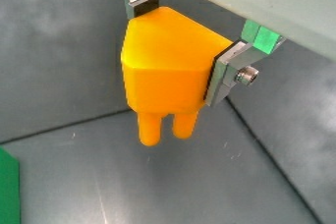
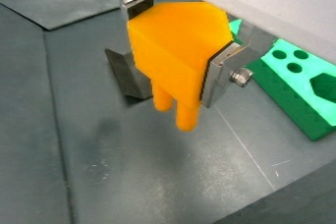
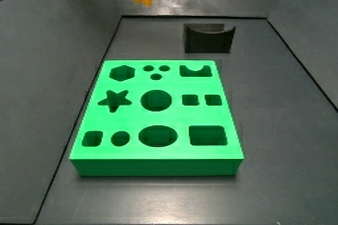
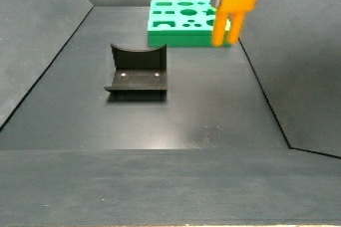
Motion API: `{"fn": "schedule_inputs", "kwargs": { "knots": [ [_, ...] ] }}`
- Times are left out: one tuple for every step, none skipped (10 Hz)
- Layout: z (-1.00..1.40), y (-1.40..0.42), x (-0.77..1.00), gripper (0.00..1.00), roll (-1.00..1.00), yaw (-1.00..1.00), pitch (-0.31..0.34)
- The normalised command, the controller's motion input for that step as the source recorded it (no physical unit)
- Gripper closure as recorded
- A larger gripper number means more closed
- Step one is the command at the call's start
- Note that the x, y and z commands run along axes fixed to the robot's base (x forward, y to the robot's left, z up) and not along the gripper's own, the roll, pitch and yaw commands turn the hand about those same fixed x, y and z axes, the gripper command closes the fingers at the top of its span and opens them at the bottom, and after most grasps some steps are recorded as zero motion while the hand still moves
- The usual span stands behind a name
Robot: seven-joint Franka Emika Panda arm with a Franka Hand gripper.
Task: Pick up the 3 prong object. Move up. Move to above the board. Insert the 3 prong object.
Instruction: Move to above the board.
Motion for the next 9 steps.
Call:
{"fn": "schedule_inputs", "kwargs": {
  "knots": [
    [1.0, 0.13, -0.13, 1.0, 0.09, 0.0, 0.02],
    [1.0, 0.13, -0.12, 1.0, 0.08, -0.01, 0.027],
    [1.0, 0.12, -0.1, 1.0, 0.06, -0.01, 0.04],
    [1.0, 0.11, -0.08, 1.0, 0.05, -0.02, 0.055],
    [0.78, 0.08, -0.04, 1.0, 0.03, -0.02, 0.063],
    [0.67, 0.06, -0.03, 1.0, 0.03, -0.03, 0.069],
    [0.44, 0.04, -0.01, 1.0, 0.02, -0.03, 0.076],
    [0.27, 0.02, 0.0, 1.0, 0.02, -0.02, 0.081],
    [0.11, -1.0, 0.28, 1.0, -0.25, -1.0, 0.187]
  ]
}}
